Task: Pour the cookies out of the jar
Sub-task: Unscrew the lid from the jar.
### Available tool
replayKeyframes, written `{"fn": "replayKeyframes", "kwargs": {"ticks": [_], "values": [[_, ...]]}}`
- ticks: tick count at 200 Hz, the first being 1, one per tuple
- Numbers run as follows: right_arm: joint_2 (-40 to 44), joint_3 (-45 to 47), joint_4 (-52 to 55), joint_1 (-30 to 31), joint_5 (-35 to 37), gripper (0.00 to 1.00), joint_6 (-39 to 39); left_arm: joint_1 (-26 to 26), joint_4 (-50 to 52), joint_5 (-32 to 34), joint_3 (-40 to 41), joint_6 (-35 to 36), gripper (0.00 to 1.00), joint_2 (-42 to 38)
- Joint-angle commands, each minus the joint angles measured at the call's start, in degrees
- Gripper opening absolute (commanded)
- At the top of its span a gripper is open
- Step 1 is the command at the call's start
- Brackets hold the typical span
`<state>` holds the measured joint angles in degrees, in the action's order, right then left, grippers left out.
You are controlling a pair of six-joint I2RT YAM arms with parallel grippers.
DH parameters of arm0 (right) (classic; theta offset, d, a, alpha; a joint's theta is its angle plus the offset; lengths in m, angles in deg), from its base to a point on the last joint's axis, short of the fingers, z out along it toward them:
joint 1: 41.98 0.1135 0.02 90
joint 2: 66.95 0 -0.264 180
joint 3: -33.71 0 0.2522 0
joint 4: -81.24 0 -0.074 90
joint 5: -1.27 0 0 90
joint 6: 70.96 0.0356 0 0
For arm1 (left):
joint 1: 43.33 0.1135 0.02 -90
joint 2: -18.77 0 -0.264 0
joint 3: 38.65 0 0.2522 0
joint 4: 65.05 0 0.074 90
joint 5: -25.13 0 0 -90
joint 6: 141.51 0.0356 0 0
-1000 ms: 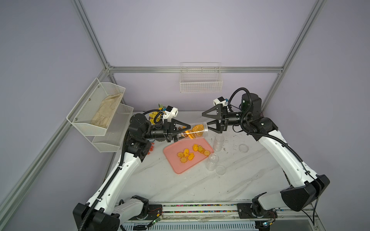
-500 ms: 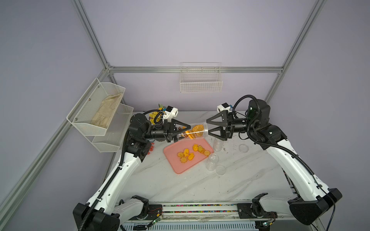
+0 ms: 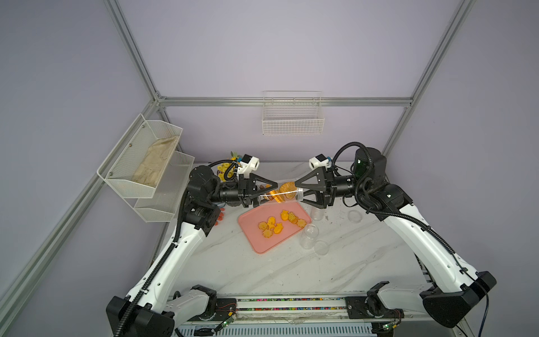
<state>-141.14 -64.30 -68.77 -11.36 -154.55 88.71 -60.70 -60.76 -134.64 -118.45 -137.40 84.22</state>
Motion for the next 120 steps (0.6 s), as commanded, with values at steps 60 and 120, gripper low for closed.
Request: {"fn": "replayKeyframes", "kwargs": {"ticks": [60,120], "values": [[0.0,0.76,-6.35,0.5,-1.23,0.65,1.89,0.14,-1.4,-0.53,0.52,0.87,0.59,-1.29],[-0.44,-0.51,-4.44,0.5,-2.41,0.61,-9.15,0.23,-0.57,-0.45,0.99,1.32,0.59,-1.47]]}}
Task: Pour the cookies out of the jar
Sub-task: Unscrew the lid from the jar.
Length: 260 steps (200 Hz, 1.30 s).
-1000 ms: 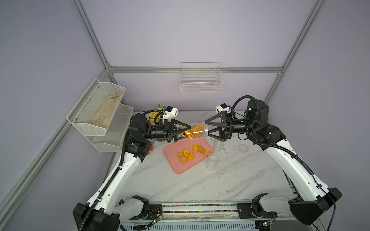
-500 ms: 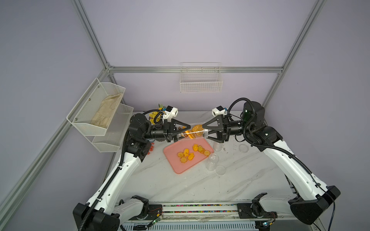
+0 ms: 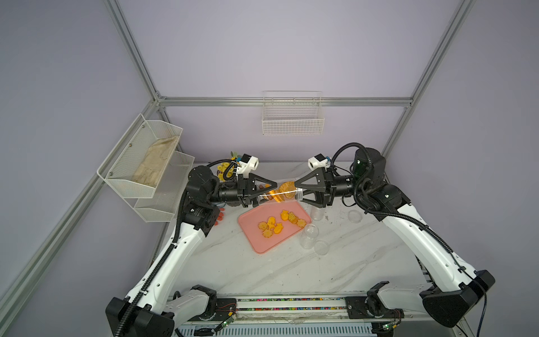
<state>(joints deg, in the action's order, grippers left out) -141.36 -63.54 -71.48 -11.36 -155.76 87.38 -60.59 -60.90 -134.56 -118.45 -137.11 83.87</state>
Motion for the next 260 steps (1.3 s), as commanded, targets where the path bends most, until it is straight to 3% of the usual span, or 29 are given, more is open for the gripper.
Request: {"fn": "replayKeyframes", "kwargs": {"ticks": [1,109,142,212,242,260], "values": [[-0.26,-1.26,-1.6,0.5,-1.24,0.61,-8.15,0.12,-0.43,-0.54,0.95,1.04,0.59,-1.12],[-0.33,2.47,-2.08,0.44,0.31,0.58,-31.23,0.2,-0.45,-1.24,0.95,0.66,0.58,-0.09],[0.55,4.48,-2.5,0.46,-0.71,0.58,-41.6,0.29,-0.56,-1.24,1.26,0.76,0.58,-0.02],[1.64,6.49,-1.74,0.46,3.32,0.58,-70.43,0.38,-0.74,-1.41,1.57,0.74,0.58,0.8],[2.36,6.83,5.29,0.48,9.45,0.55,-90.63,0.45,-0.94,-1.46,2.09,0.78,0.58,1.23],[3.84,9.03,2.28,0.44,13.99,0.54,-96.5,0.47,-0.89,-1.5,2.18,0.71,0.58,1.7]]}}
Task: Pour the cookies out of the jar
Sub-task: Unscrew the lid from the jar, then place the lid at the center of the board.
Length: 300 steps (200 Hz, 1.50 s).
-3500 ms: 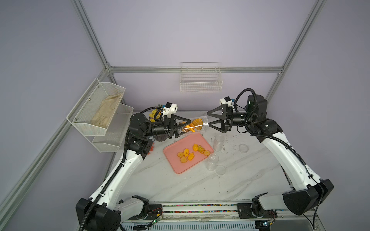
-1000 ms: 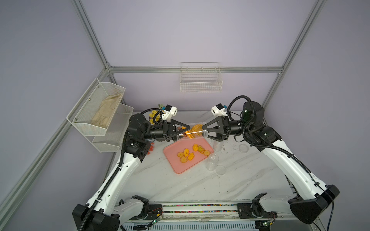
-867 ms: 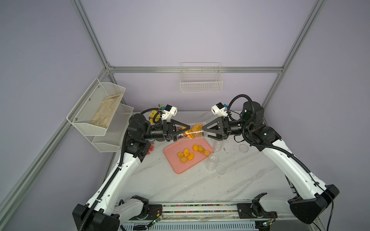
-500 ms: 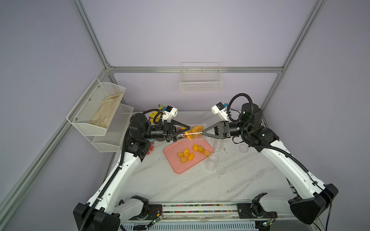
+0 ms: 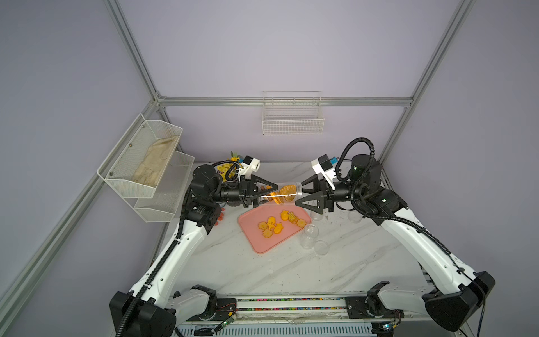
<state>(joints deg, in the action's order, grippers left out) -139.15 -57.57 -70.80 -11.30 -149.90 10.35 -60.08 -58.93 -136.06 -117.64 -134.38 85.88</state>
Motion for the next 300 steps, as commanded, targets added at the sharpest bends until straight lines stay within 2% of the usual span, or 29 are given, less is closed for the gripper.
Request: {"fn": "replayKeyframes", "kwargs": {"ticks": [1,14,48,87,131,165,246,300], "values": [[1.72,3.2,1.22,0.36,8.24,0.54,-19.55,-0.03,-2.84,0.01,1.35,-2.03,0.58,-0.31],[2.74,4.72,-1.97,0.41,9.88,0.55,-22.41,-0.03,-2.89,-0.08,1.29,-1.99,0.58,0.11],[3.85,5.03,-1.42,0.61,15.11,0.55,-33.59,-0.02,-2.89,-0.25,0.91,-1.86,0.58,1.49],[5.62,7.49,-3.46,1.2,21.66,0.55,-42.1,0.02,-2.91,-0.34,0.4,-1.64,0.58,3.58],[9.05,12.0,-7.77,3.05,35.78,0.53,-52.69,0.22,-2.91,-0.39,-0.15,-1.5,0.58,6.0],[11.28,15.0,-11.29,3.88,41.45,0.53,-58.27,0.33,-2.66,-0.45,-0.74,-1.0,0.57,7.57],[15.38,18.2,-7.9,3.91,41.33,0.59,-58.9,1.81,-1.79,-0.14,-1.73,-0.22,0.57,8.47],[15.36,17.66,-5.99,3.87,40.28,0.62,-54.48,1.82,-1.91,0.18,-2.48,-0.28,0.57,8.52]]}}
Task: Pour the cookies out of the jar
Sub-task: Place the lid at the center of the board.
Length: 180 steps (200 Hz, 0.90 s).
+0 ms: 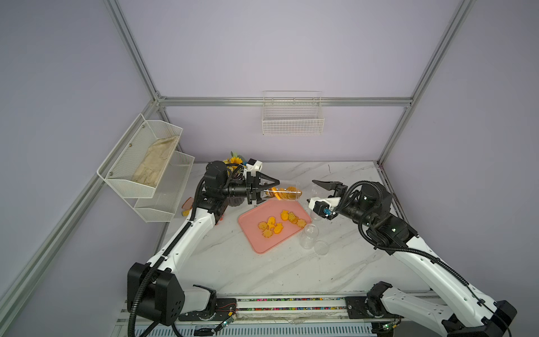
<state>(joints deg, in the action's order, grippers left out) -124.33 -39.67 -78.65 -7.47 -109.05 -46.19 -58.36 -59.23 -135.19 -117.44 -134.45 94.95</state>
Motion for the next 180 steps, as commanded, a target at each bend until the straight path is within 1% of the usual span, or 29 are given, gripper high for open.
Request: {"fn": "replayKeyframes", "kwargs": {"ticks": [1,21,44,82,111,155,180], "values": [[0.58,-0.24,1.97,0.04,-0.63,0.61,2.14,0.09,-1.66,-0.69,-2.66,-0.21,0.57,-0.57],[0.84,-0.02,4.32,0.09,-1.22,0.61,4.9,0.08,-1.9,-0.61,-2.09,-0.24,0.57,-1.27],[1.96,0.51,6.7,0.06,-2.04,0.62,9.89,0.35,-2.07,-0.43,-0.92,-0.21,0.57,-2.49],[3.61,1.27,14.85,0.12,-8.28,0.61,17.15,1.05,-3.71,0.19,2.05,-0.42,0.57,-4.83],[3.65,2.09,22.05,0.55,-12.73,0.6,20.1,1.41,-4.95,0.53,4.43,-0.42,0.57,-6.32],[4.06,4.77,26.56,4.25,-13.19,0.59,23.91,1.63,-8.16,1.42,9.14,-1.21,0.57,-8.6],[1.0,4.92,30.32,7.57,-13.74,0.6,25.16,1.75,-8.64,1.36,10.52,-1.27,0.57,-9.82]]}}
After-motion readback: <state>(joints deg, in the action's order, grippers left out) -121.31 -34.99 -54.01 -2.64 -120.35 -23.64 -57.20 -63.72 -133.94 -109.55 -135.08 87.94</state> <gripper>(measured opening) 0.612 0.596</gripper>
